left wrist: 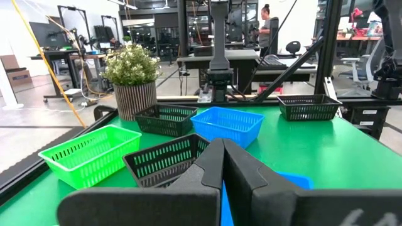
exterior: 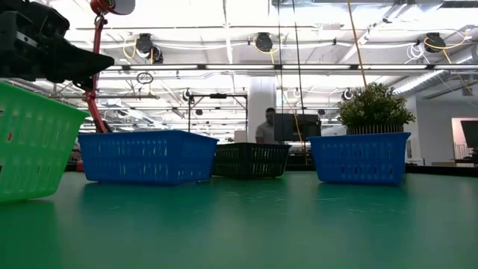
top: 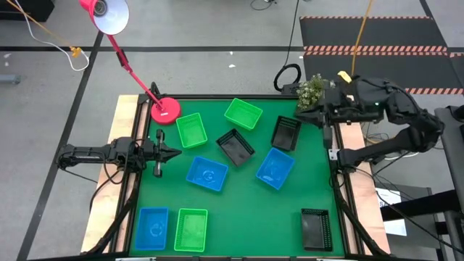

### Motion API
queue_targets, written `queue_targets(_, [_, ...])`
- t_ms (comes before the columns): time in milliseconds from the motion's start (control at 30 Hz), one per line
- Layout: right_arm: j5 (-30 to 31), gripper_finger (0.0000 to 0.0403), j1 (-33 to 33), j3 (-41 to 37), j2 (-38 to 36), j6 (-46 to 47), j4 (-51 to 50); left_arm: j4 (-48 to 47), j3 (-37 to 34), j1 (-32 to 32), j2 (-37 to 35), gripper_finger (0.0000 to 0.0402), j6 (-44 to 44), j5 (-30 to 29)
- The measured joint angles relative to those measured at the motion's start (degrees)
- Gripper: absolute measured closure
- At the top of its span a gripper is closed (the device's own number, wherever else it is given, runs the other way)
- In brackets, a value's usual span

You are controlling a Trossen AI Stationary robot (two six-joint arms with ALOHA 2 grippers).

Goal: Stack baskets by color
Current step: Stack the top right black bin on top of the bottom black bin

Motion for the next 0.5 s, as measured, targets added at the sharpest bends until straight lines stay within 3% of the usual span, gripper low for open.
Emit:
queue_targets(300, [0.00,0.0403,0.00,14.26,9.27,0.05,-10.01,-0.01,0.00,-0.02,0.00,0.0396,4.22,0.02])
queue_targets(500, [0.00,0.0403,0.00,17.99,12.61,0.23,-11.74,0.00,0.00,-0.02,0.00,0.0396,4.27,0.02])
